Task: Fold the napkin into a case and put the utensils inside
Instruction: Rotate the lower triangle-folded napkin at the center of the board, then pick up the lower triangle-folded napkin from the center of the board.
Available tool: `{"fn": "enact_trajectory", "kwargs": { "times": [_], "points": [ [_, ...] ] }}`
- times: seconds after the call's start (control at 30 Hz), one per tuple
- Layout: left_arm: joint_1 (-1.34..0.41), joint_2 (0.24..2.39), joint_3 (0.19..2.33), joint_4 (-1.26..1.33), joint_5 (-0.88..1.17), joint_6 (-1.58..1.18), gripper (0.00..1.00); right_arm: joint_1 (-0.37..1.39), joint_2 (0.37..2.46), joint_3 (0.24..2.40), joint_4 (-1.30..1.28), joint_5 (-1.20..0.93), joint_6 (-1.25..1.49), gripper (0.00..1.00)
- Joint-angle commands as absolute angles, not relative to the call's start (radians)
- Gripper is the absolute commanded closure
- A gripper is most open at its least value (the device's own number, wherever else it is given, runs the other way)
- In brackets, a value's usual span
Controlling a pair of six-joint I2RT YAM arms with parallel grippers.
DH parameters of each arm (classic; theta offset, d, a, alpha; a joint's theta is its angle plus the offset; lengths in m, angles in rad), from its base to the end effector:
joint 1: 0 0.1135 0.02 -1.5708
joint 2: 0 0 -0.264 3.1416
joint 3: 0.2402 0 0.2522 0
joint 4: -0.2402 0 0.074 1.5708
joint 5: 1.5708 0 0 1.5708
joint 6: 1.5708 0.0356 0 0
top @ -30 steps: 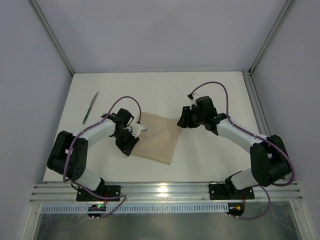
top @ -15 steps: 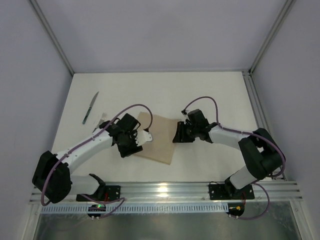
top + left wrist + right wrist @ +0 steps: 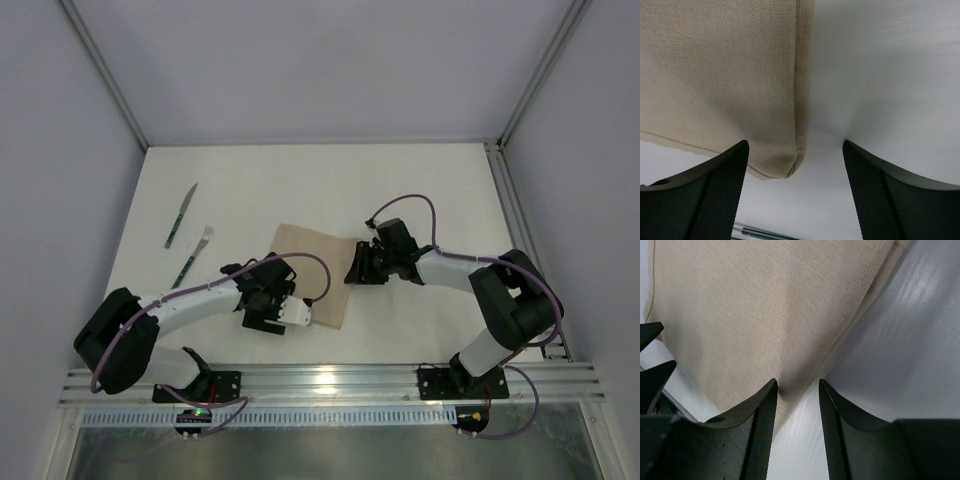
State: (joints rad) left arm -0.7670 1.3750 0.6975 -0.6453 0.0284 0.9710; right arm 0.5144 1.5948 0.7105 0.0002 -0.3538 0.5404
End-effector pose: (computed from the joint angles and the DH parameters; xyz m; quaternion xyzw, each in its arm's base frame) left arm 0.1606 -0.1562 0.1594 0.7589 0.6392 -0.0014 0.1245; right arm 0.2517 0.1564 0.1429 -0.0472 0.9276 0.3100 0.2030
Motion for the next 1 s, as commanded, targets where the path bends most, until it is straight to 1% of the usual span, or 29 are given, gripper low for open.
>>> {"fn": "enact_trajectory", "kwargs": {
  "times": [0.0, 0.07, 0.2, 0.27, 0.3, 0.37, 0.4, 0.47, 0.5, 0.57, 0.67, 0.7, 0.73, 0.77, 0.8, 0.83, 0.9, 0.93, 0.97],
  "points": [
    [-0.773, 1.388, 0.62, -0.507, 0.009, 1.117, 0.22, 0.505, 1.602, 0.706, 0.025, -0.348, 0.546, 0.57],
    [-0.773, 1.388, 0.578, -0.447, -0.043, 1.118, 0.24, 0.505, 1.597, 0.706, 0.028, -0.353, 0.546, 0.57],
    [-0.773, 1.382, 0.561, -0.376, -0.054, 1.12, 0.31, 0.505, 1.589, 0.703, 0.038, -0.367, 0.543, 0.58],
    [-0.773, 1.385, 0.56, -0.377, -0.038, 1.121, 0.39, 0.505, 1.582, 0.703, 0.04, -0.371, 0.534, 0.58],
    [-0.773, 1.39, 0.561, -0.38, -0.019, 1.121, 0.47, 0.505, 1.578, 0.703, 0.04, -0.371, 0.532, 0.58],
    [-0.773, 1.391, 0.561, -0.397, -0.003, 1.114, 0.55, 0.505, 1.562, 0.701, 0.037, -0.373, 0.52, 0.58],
    [-0.773, 1.391, 0.564, -0.405, 0.044, 1.109, 0.64, 0.503, 1.556, 0.7, 0.037, -0.371, 0.517, 0.58],
    [-0.773, 1.39, 0.565, -0.425, 0.055, 1.095, 0.75, 0.502, 1.522, 0.696, 0.032, -0.37, 0.503, 0.58],
    [-0.773, 1.388, 0.565, -0.423, 0.058, 1.089, 0.89, 0.502, 1.505, 0.693, 0.028, -0.367, 0.486, 0.58],
    [-0.773, 1.384, 0.566, -0.436, 0.055, 1.071, 0.99, 0.502, 1.465, 0.69, 0.014, -0.35, 0.46, 0.58],
    [-0.772, 1.367, 0.616, -0.515, 0.066, 1.011, 1.0, 0.503, 1.33, 0.654, 0.008, -0.307, 0.373, 0.55],
    [-0.769, 1.365, 0.639, -0.547, 0.077, 0.994, 1.0, 0.506, 1.231, 0.641, 0.011, -0.286, 0.309, 0.52],
    [-0.764, 1.365, 0.688, -0.578, 0.093, 0.979, 1.0, 0.512, 1.177, 0.628, 0.012, -0.261, 0.272, 0.51],
    [-0.758, 1.364, 0.712, -0.607, 0.122, 0.967, 1.0, 0.541, 1.122, 0.615, 0.017, -0.232, 0.227, 0.49],
    [-0.75, 1.367, 0.733, -0.662, 0.135, 0.948, 1.0, 0.561, 1.015, 0.591, 0.02, -0.174, 0.175, 0.49],
    [-0.746, 1.368, 0.768, -0.684, 0.146, 0.94, 1.0, 0.586, 0.964, 0.578, 0.026, -0.148, 0.07, 0.47],
    [-0.739, 1.376, 0.801, -0.744, 0.167, 0.927, 1.0, 0.665, 0.875, 0.539, 0.057, -0.118, -0.036, 0.47],
    [-0.729, 1.379, 0.814, -0.759, 0.172, 0.922, 1.0, 0.698, 0.801, 0.523, 0.066, -0.117, -0.136, 0.46],
    [-0.724, 1.385, 0.84, -0.773, 0.179, 0.919, 1.0, 0.763, 0.766, 0.491, 0.072, -0.114, -0.184, 0.44]
  ]
}}
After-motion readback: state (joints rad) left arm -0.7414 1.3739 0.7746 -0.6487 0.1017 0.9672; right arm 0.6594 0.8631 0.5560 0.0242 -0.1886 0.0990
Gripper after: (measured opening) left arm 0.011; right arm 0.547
